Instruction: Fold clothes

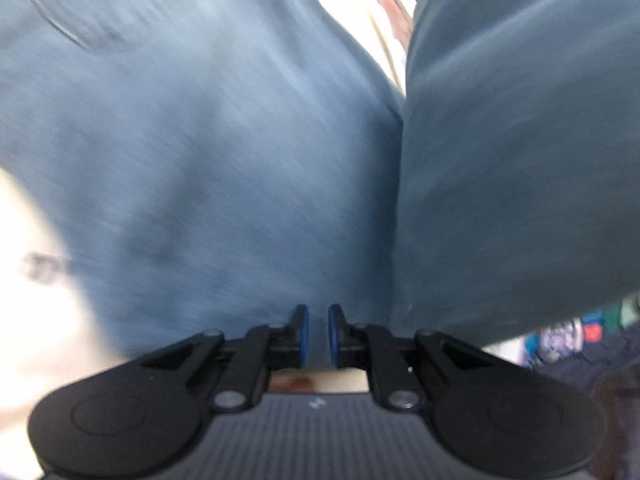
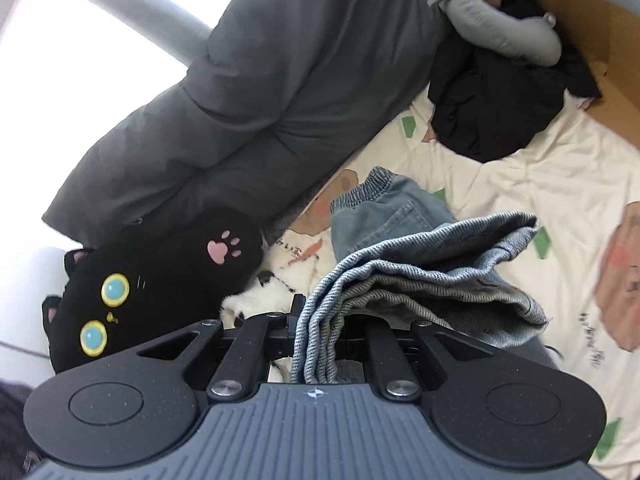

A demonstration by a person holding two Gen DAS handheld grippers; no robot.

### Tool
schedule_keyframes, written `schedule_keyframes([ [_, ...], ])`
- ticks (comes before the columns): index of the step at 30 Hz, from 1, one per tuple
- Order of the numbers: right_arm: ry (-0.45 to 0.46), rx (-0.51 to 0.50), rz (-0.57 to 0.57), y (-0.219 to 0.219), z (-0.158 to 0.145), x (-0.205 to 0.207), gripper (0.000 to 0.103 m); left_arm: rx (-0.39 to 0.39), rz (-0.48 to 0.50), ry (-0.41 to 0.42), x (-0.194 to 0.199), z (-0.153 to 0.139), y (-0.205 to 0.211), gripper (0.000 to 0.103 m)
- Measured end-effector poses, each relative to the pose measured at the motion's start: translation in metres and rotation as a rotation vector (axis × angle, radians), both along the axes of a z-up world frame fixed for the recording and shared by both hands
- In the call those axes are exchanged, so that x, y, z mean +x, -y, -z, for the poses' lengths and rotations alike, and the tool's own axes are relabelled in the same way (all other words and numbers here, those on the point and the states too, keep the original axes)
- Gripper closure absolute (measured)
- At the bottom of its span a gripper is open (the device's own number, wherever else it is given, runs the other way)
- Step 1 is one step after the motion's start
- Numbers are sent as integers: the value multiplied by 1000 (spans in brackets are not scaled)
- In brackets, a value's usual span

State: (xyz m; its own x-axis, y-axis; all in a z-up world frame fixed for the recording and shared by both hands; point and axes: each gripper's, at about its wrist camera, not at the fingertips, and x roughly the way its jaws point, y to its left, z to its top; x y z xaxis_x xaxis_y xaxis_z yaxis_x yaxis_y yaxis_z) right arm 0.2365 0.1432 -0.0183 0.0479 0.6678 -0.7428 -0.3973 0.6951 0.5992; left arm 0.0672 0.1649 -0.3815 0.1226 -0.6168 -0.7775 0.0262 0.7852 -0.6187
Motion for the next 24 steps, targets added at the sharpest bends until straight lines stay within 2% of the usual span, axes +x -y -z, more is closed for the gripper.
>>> schedule_keyframes([
  [5,-21,10,35,-19,34,16,95,90,-156,18,2,-27,-46,89],
  [7,-25,7,52,-24,45,21,94,88,-203,30,2,-36,-62,87],
  [9,-40,8,78,-30,58,26,94,99,-228,46,3,-44,-72,85],
  [11,-47,-4,83,-38,70,30,94,142,-245,54,1,-51,-77,84],
  [15,-63,-24,112,-55,97,38,94,133,-327,55,-1,-60,-107,84],
  [19,-74,-32,161,-74,122,49,94,130,-401,97,-10,-71,-128,84],
  [24,-99,-41,193,-104,154,63,91,140,-469,102,-15,-75,-138,83],
])
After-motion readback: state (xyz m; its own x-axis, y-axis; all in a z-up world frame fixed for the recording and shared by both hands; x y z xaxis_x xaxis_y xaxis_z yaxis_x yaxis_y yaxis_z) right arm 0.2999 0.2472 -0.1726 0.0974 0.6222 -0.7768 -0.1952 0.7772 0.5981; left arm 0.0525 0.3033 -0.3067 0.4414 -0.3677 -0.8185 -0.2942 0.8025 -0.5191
